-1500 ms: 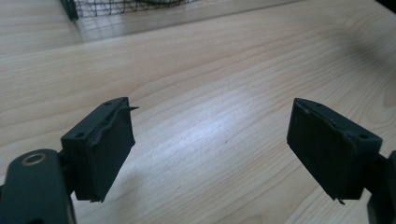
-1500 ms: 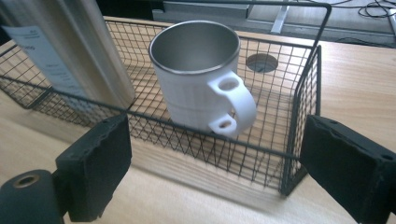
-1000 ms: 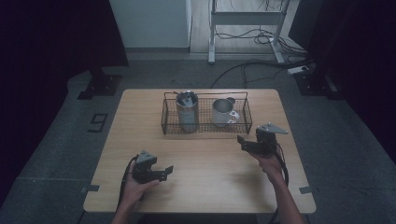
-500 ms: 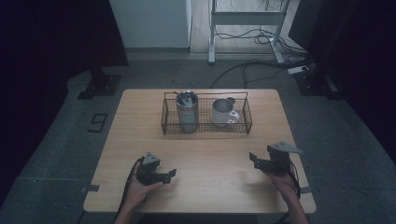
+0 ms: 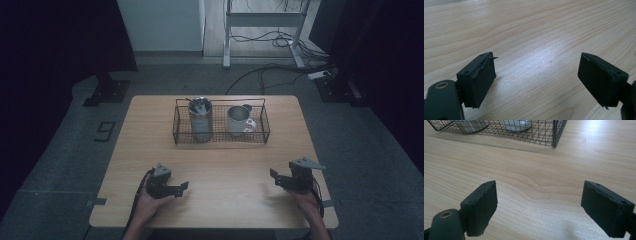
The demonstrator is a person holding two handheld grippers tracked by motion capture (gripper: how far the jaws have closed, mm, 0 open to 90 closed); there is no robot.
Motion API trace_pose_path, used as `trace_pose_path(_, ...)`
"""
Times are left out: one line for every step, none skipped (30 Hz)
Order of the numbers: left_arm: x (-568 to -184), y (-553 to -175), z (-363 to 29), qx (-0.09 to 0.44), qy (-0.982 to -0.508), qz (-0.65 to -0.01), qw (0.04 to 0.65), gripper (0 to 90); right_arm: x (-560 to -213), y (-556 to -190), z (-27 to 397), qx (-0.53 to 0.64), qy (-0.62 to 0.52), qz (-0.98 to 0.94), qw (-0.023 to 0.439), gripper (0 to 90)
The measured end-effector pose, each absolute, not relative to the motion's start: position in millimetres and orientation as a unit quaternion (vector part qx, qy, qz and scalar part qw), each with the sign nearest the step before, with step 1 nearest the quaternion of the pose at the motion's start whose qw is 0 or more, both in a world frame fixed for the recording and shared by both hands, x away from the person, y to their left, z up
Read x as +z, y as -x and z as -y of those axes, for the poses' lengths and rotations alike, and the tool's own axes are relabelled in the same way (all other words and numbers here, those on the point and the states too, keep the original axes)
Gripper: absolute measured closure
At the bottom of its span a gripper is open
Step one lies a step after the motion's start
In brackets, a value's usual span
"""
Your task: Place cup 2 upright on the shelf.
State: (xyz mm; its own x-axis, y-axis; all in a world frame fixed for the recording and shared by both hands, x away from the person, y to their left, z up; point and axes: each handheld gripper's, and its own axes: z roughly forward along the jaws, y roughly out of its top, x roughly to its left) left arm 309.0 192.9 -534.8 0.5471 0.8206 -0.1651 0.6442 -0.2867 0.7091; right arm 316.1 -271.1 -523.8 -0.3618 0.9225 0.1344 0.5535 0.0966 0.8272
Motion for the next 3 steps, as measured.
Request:
trace_pose_path(-534.7,-309.2,-193.4,0.118,-0.793,-0.462,0.38,14.7,-524.0,-316.3,270.7,0.425,-0.522,-0.707,0.218,13.3)
trace_pose_path(-534.7,-309.2,-193.4,0.118,-0.793,-0.462,0.38,14.7,-524.0,-316.3,270.7,0.425,-0.522,-0.707,0.218,13.3)
trace_pose_path(-534.6,-309.3,-193.7,0.118,-0.792,-0.462,0.38,14.7,-524.3,-316.8,270.4,0.424,-0.522,-0.707,0.219,13.3)
